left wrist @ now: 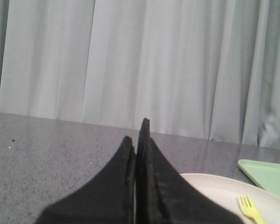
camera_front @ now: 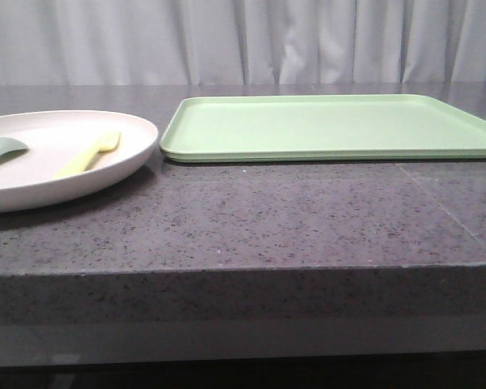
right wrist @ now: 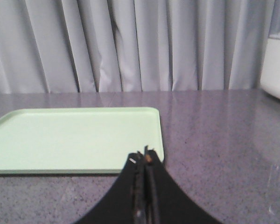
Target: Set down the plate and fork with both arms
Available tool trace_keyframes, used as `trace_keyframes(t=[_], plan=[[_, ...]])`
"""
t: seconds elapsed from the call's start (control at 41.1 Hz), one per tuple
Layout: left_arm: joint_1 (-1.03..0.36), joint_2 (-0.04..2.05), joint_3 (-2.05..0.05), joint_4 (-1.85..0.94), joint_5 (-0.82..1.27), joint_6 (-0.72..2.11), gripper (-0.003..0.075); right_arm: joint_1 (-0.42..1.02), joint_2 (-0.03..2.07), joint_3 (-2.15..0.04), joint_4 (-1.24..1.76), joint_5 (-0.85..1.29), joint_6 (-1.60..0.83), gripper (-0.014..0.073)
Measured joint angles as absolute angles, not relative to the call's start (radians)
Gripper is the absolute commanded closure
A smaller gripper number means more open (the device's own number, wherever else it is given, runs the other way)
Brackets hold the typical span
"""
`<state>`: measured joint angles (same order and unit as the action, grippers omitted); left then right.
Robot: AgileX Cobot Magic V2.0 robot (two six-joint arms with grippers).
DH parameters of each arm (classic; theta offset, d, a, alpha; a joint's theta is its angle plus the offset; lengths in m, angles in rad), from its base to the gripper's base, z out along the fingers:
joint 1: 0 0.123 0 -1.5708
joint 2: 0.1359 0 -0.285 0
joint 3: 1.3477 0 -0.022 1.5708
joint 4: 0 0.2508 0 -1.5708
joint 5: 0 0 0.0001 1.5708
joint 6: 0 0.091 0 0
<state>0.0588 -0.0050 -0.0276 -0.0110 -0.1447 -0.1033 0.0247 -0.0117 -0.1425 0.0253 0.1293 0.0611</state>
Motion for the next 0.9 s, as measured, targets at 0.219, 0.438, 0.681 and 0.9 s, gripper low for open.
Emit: trace_keyframes(t=[0.219, 0.438, 0.681, 0.9], plan=[[0.059, 0.079, -0.22, 0.148, -0.075, -0.103, 0.0738, 0.025, 0.071, -0.358, 0.025, 0.287, 0.061, 0.0653], [0.059, 0.341, -0.423, 0.171, 0.108, -0.103, 0.0738, 0.025, 0.346, -0.501, 0.025, 0.348, 0.061, 0.0653], [0.059, 0.539, -0.506, 0.173, 0.164, -0.103, 0.0738, 0.025, 0.543, -0.524, 0.025, 0.351, 0.061, 0.0613], [0.059, 0.549, -0.508, 0.163, 0.164, -0.103, 0.0505, 0.025, 0.552, -0.525, 0.025, 0.349, 0.061, 0.0265]])
